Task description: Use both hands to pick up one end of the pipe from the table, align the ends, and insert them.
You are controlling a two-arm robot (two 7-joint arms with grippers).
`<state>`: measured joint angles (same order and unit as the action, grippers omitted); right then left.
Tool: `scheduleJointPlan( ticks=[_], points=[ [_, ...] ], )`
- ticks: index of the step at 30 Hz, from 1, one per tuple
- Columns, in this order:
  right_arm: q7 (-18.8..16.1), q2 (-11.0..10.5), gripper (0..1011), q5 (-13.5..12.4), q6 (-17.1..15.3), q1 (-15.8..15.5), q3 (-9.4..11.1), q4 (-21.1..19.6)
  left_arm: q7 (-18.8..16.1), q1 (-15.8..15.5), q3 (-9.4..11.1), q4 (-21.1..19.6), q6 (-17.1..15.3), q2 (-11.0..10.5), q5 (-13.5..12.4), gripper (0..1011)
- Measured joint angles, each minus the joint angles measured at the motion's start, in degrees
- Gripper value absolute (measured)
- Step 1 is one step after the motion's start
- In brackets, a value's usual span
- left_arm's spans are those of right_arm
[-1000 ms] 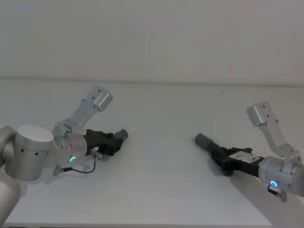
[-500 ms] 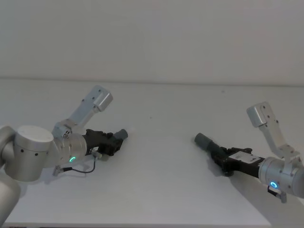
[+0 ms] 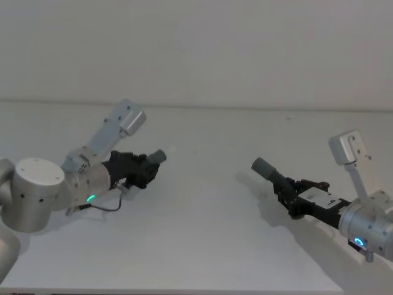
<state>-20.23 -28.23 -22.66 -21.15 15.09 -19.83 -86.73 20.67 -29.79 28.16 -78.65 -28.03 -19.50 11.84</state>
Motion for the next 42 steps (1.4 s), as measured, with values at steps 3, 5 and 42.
scheduleJointPlan(
  ticks=[3, 5, 42],
  points=[
    [-0.45, -0.76, 301, 0.31, 1.91, -1.1, 0.41, -1.2, 0.55, -0.02, 0.06, -0.69, 1.85, -0.56, -0.51, 355],
    [-0.87, -1.2, 301, 0.43, 2.95, -1.58, 0.61, -1.77, 1.16, -0.12, 0.13, -1.09, 3.01, -1.05, -0.76, 354],
    [-14.22, -10.08, 301, 0.38, 13.52, -3.32, -1.78, -7.08, 25.29, -6.23, 5.92, -1.59, 18.24, -10.5, 0.53, 355]
  ],
)
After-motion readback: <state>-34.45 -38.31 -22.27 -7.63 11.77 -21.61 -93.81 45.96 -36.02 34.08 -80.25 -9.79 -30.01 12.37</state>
